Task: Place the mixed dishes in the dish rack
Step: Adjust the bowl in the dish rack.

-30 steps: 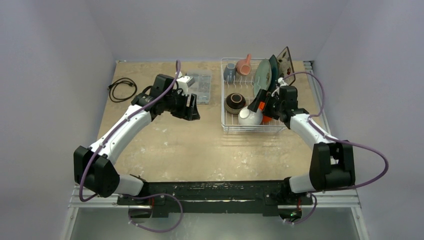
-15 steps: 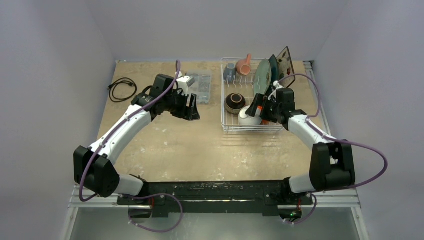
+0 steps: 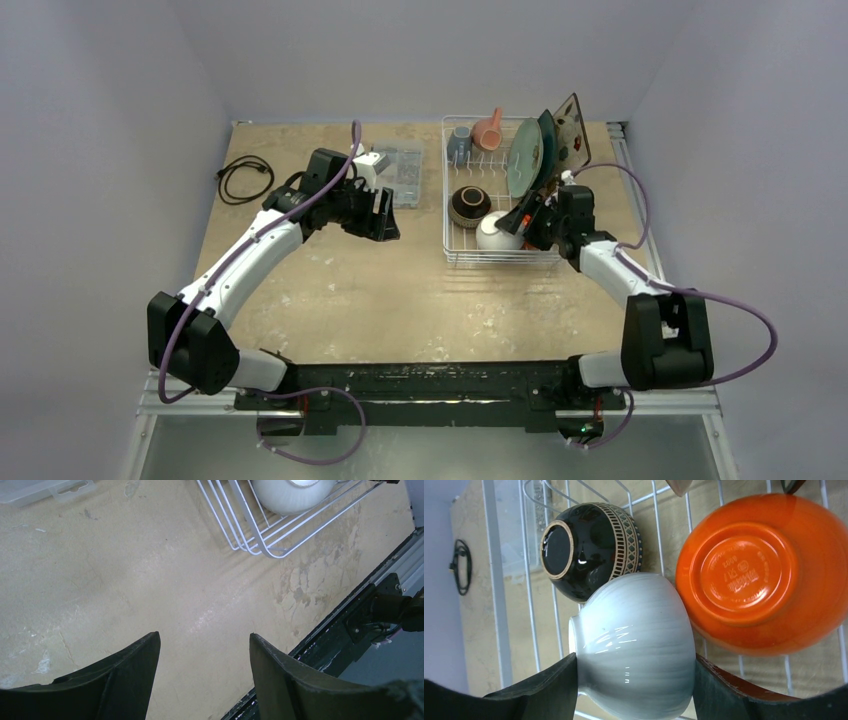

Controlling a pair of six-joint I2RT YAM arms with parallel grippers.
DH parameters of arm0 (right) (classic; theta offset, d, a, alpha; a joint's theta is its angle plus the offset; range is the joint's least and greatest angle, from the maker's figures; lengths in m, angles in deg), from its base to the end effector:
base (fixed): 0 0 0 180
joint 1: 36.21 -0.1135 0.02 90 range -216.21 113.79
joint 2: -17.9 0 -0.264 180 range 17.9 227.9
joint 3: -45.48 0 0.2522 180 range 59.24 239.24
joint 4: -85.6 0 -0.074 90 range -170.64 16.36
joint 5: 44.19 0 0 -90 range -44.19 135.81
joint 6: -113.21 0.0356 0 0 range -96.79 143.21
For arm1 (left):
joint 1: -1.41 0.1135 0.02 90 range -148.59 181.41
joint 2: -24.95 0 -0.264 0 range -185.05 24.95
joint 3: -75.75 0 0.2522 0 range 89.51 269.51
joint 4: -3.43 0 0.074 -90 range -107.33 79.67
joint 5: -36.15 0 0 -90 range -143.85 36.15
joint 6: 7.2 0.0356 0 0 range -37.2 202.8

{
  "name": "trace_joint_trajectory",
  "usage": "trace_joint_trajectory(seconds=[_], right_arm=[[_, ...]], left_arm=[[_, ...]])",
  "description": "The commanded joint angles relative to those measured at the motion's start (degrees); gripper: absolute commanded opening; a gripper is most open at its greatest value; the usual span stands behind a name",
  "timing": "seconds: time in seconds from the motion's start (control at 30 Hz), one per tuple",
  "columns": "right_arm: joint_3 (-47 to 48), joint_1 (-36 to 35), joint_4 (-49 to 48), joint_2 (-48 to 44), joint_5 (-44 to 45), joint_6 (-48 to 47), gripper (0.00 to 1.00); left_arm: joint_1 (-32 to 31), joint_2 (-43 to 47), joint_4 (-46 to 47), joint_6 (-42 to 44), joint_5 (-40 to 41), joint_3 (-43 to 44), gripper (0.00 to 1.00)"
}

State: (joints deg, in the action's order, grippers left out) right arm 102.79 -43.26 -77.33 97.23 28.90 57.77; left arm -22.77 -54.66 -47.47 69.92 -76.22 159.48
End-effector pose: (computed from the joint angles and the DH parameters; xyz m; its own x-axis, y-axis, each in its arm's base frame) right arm 0.2853 0.0457 0.2102 -0.7091 0.4592 -0.5352 0.0738 0.8030 0.5913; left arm 0.2655 -0.1341 0.3134 -0.7855 0.1267 -0.6057 0.4528 0.7849 -0.4230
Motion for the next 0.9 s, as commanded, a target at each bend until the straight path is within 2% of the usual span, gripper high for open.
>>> trace_joint_trajectory(seconds=[0.0,0.07,0.1,0.27,0.53,0.7,0.87], right_arm=[[-2.5,0.5,-6.0,-5.0,-6.3,11.2,0.12],[-4.4,1.1,-9.1,-6.4,-7.3,15.8,0.01],[-5.0,1.2,-10.1,-6.8,-7.6,17.9,0.0],[-5.8,2.0,-8.8,-8.7,-7.9,26.2,0.0],[-3.8,2.9,4.8,-8.1,-5.8,37.9,0.0],[0.4,3.3,14.0,-3.7,-4.0,37.3,0.0],[1.3,3.9,14.8,-0.2,-4.3,37.9,0.0]], left_arm=[[-0.3,0.0,0.9,0.2,-0.7,2.3,0.65],[-0.3,0.0,0.9,0.2,-0.7,2.3,0.65],[-0.3,0.0,0.9,0.2,-0.7,2.3,0.65],[-0.3,0.0,0.8,0.3,-0.6,2.3,0.65],[-0.3,0.2,0.6,0.4,-0.3,2.4,0.65],[-0.3,0.2,0.1,0.6,0.0,2.6,0.64],[-0.3,0.1,0.0,0.7,0.4,2.7,0.65]])
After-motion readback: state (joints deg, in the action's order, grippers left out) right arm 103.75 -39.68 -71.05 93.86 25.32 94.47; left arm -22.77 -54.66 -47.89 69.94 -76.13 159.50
